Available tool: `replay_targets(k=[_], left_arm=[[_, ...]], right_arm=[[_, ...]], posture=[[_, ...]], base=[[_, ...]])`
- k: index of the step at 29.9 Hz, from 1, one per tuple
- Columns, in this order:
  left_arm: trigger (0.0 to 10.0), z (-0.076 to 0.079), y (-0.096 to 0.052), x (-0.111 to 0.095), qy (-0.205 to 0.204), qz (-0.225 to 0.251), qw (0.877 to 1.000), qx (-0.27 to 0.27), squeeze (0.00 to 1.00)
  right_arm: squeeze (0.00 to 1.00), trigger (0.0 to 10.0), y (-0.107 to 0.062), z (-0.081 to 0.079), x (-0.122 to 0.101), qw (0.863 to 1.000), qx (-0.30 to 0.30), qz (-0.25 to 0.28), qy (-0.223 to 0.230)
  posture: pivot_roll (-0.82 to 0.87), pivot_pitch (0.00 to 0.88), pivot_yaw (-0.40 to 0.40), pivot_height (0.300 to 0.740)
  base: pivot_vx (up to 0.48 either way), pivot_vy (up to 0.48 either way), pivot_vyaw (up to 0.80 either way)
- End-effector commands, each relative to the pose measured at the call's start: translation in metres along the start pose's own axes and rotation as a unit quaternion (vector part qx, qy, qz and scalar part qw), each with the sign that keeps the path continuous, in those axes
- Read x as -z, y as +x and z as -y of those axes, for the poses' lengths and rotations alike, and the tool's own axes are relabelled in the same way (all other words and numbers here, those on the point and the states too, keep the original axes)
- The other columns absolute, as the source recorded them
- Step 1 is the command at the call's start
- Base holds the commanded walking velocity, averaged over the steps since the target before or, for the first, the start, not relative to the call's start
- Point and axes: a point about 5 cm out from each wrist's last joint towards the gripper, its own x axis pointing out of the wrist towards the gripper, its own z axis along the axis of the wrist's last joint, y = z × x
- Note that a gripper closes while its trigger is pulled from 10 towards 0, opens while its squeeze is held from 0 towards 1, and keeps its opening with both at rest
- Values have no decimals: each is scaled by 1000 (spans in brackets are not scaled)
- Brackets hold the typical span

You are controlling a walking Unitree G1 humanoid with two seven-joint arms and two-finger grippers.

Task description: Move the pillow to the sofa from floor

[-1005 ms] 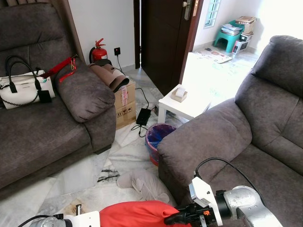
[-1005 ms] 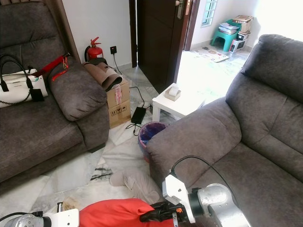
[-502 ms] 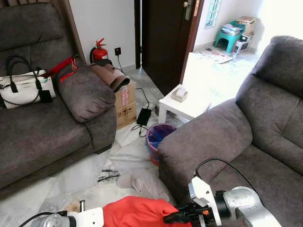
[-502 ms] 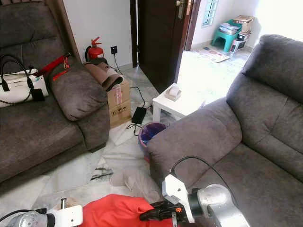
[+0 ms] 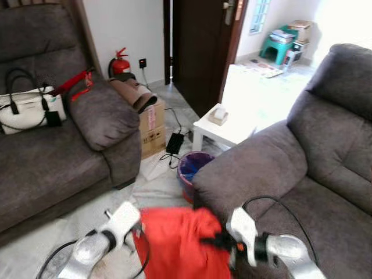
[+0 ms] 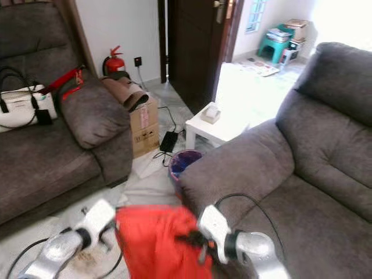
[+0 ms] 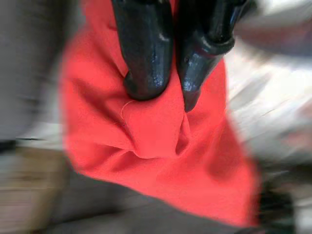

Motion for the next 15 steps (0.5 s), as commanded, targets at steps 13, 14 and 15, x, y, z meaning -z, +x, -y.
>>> replay_targets(k=[13, 14, 15], left_arm=[[10000, 2, -4, -32, -89, 88, 985, -119, 0], [10000, 4, -4, -33, -87, 90, 985, -118, 0], [10000, 4, -5, -33, -89, 90, 985, -120, 0]], right_arm=[[0, 10000, 9, 5, 8, 961, 206, 117, 145], [0, 10000, 9, 5, 9, 957, 213, 121, 158], [0, 10000, 9, 5, 10, 954, 217, 122, 165]], posture=[[95, 76, -9, 740], [95, 76, -9, 740], [96, 75, -8, 740]], base=[[0, 0, -61], [0, 0, -788], [0, 0, -788]])
